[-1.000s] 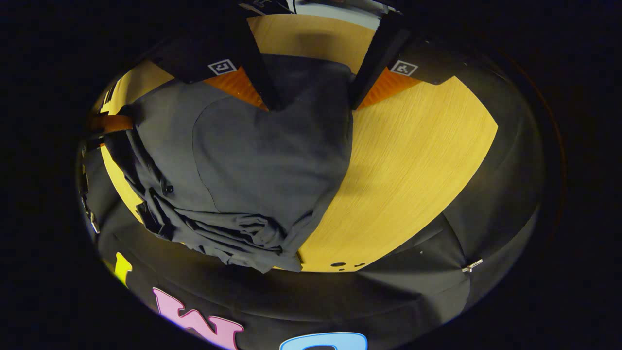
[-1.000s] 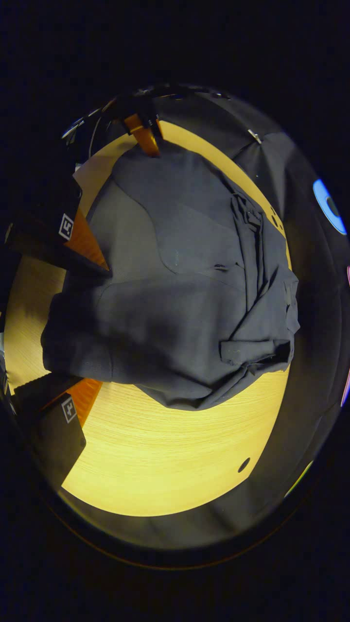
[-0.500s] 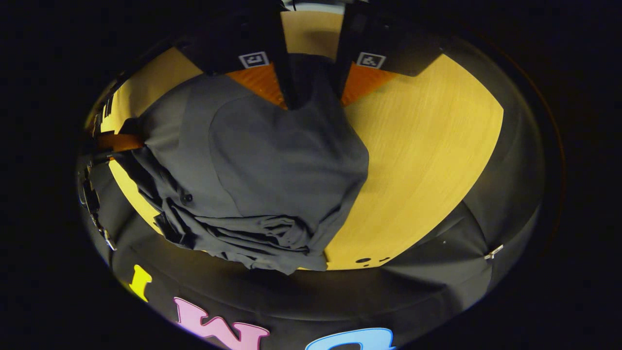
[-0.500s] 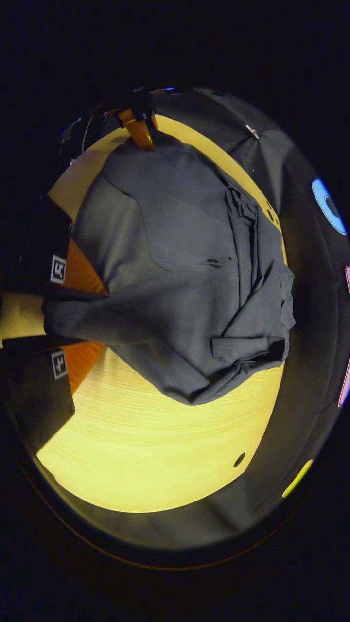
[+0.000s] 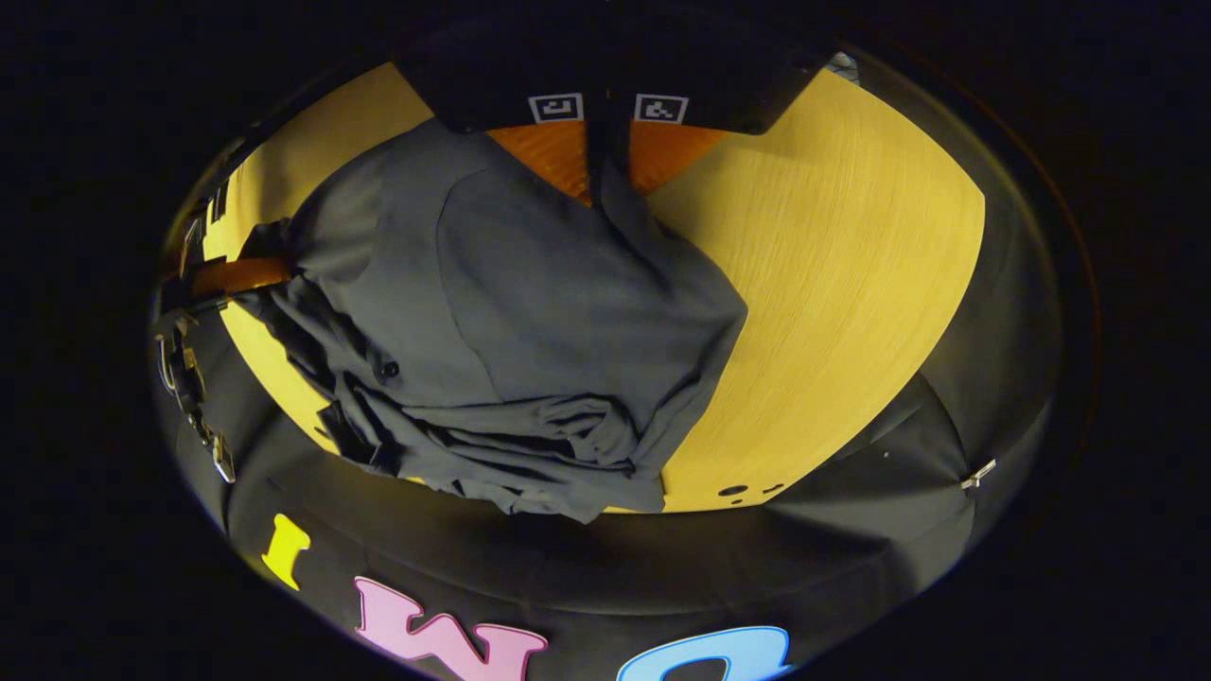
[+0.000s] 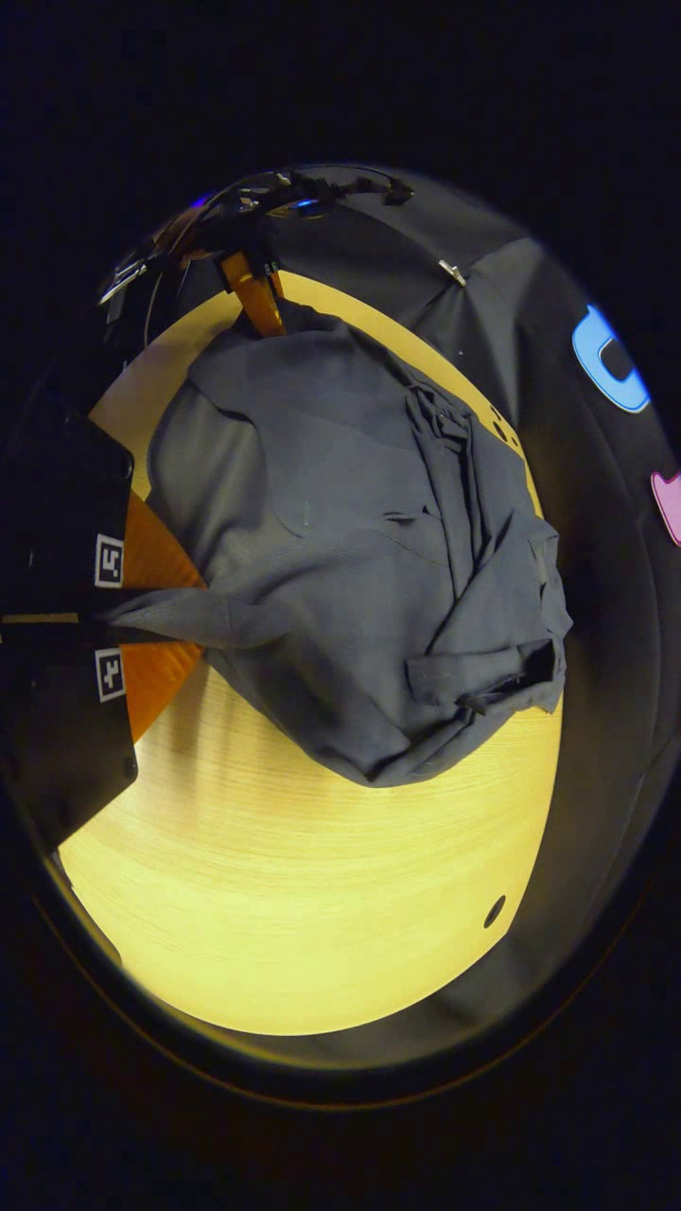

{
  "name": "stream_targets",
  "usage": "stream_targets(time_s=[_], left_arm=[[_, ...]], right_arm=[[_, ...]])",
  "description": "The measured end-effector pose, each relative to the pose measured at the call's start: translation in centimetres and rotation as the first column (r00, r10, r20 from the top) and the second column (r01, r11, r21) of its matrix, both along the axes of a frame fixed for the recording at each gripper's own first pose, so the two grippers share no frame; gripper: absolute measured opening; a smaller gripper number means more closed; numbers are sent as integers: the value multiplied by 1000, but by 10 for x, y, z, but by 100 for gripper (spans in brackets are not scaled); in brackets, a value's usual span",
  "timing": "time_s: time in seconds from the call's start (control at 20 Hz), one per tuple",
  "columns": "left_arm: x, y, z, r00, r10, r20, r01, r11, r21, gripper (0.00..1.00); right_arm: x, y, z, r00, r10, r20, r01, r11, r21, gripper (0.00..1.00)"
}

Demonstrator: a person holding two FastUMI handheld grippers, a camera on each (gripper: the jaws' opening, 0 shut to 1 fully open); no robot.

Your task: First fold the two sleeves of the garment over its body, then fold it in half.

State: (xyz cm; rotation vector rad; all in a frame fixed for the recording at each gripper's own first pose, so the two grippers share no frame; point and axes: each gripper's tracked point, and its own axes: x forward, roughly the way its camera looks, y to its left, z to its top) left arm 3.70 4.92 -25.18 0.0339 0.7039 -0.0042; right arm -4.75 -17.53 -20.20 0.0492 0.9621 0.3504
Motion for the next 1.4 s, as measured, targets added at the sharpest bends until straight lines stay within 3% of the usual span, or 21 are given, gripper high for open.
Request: stream_targets(time_s=[0.3,0.95,1.0,1.4], left_arm=[[23,-6,52,995,10,96,-7,999,-34,5],[94,-21,131,972,26,232,6,991,-134,6],[101,-20,135,970,33,241,2,990,-140,2],[172,-9,177,937,128,326,-52,971,-233,5]], right_arm=[[10,1,24,999,-18,46,17,1000,21,9],[92,13,91,977,-60,203,44,996,80,8],[99,14,94,975,-64,212,46,995,89,8],[167,18,124,956,-132,261,88,981,173,8]])
